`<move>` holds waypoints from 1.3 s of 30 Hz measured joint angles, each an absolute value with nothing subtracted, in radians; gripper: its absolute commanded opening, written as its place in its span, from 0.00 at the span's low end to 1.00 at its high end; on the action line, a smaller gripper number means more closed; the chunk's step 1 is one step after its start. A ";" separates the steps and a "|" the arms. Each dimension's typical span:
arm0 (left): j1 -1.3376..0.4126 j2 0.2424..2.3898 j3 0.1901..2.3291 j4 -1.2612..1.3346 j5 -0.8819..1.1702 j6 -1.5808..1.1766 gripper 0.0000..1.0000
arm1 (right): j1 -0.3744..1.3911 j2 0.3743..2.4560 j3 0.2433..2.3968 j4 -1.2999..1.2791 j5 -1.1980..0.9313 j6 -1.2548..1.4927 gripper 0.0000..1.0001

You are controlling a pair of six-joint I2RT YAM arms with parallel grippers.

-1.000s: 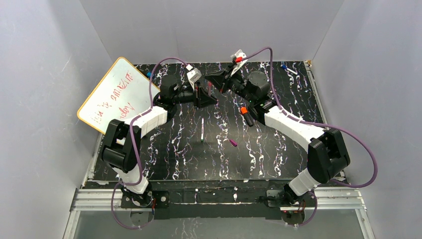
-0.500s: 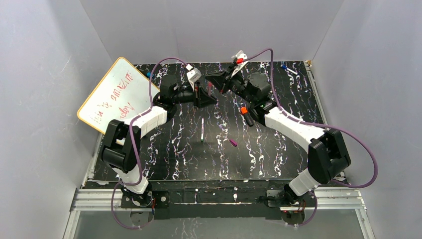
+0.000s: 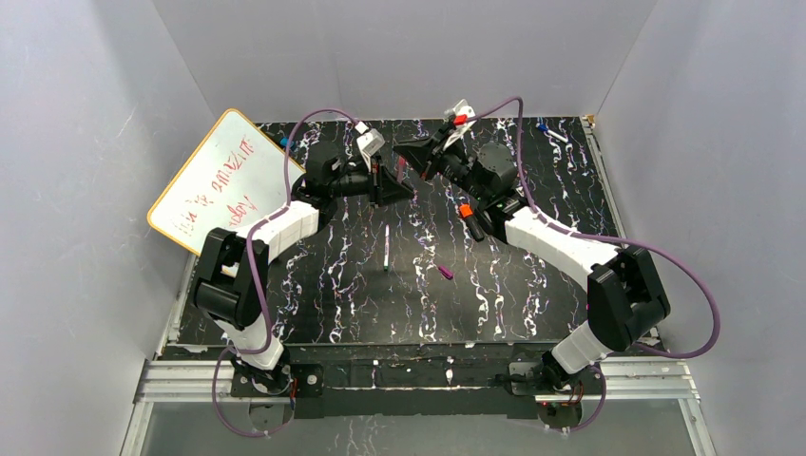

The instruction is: Insert the pens into the pen caps

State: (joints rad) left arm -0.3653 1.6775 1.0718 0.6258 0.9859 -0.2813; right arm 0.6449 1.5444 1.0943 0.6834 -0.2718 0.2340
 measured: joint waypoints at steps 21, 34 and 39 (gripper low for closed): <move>-0.348 1.678 1.113 0.612 0.994 -0.289 0.00 | 0.645 1.548 1.077 0.754 -0.257 0.236 0.01; -0.333 1.661 1.057 0.648 0.996 -0.308 0.00 | 0.662 1.551 1.113 0.682 -0.247 0.242 0.29; -0.287 1.578 0.954 0.740 0.944 -0.362 0.00 | 0.702 1.567 1.111 0.457 -0.226 0.262 0.42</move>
